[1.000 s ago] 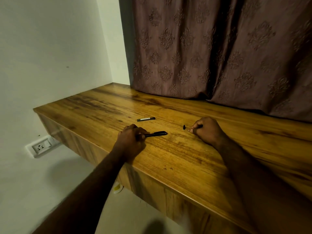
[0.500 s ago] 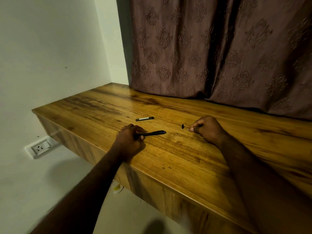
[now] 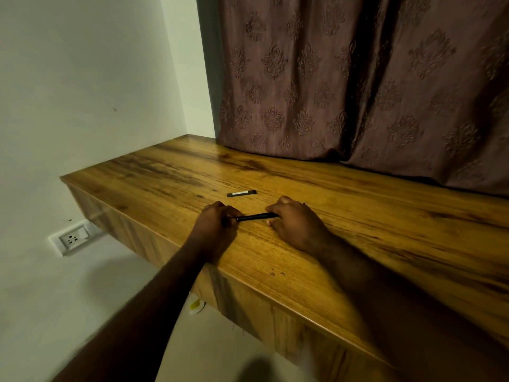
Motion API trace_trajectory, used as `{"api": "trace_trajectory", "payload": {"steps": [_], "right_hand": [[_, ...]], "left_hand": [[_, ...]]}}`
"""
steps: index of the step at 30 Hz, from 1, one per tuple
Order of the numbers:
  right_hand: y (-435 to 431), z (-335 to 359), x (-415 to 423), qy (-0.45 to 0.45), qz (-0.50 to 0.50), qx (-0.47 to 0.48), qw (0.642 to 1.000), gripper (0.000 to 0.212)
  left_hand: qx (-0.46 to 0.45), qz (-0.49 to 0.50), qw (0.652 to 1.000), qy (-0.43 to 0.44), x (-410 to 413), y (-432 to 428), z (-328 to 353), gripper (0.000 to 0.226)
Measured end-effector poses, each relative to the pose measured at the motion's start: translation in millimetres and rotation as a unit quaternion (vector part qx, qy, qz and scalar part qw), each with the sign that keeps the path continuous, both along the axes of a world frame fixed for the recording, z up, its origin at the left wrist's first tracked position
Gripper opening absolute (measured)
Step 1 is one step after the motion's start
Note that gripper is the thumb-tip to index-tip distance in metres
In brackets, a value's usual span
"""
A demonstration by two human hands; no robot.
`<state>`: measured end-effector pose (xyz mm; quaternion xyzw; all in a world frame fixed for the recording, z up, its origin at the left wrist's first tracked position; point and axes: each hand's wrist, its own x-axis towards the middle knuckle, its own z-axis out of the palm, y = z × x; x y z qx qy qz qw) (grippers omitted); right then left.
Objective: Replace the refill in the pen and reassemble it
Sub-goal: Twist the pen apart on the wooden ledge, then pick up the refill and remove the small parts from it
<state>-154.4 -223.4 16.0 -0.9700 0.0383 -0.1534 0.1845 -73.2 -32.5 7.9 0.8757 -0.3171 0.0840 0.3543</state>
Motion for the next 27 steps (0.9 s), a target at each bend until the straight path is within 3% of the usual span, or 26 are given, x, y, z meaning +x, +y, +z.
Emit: {"api": "trace_trajectory", "payload": {"steps": [5, 13, 16, 21, 27], "right_hand": [[-0.1, -2.8, 4.9, -0.035, -0.035, 0.023, 0.999, 0.017], [-3.8, -2.2, 1.7, -0.051, -0.074, 0.013, 0.996, 0.02], [-4.2, -2.0, 1.4, -0.05, -0.08, 0.013, 0.995, 0.021], [-3.3, -1.0, 1.6, -0.053, -0.095, 0.021, 0.994, 0.02], [-6.0, -0.4, -0.9, -0.056, -0.09, 0.011, 0.994, 0.031]], "left_hand": [[-0.02, 0.012, 1.0, -0.004, -7.4, -1.1, 5.7, 0.018], [-0.038, 0.028, 0.999, -0.015, -11.5, 0.4, 4.7, 0.018], [-0.051, 0.046, 0.997, 0.016, -10.6, 0.2, 4.0, 0.014], [-0.152, 0.093, 0.981, 0.078, 2.2, 4.6, 3.3, 0.013], [-0.175, 0.13, 0.967, 0.131, 25.0, 4.3, 3.2, 0.015]]}}
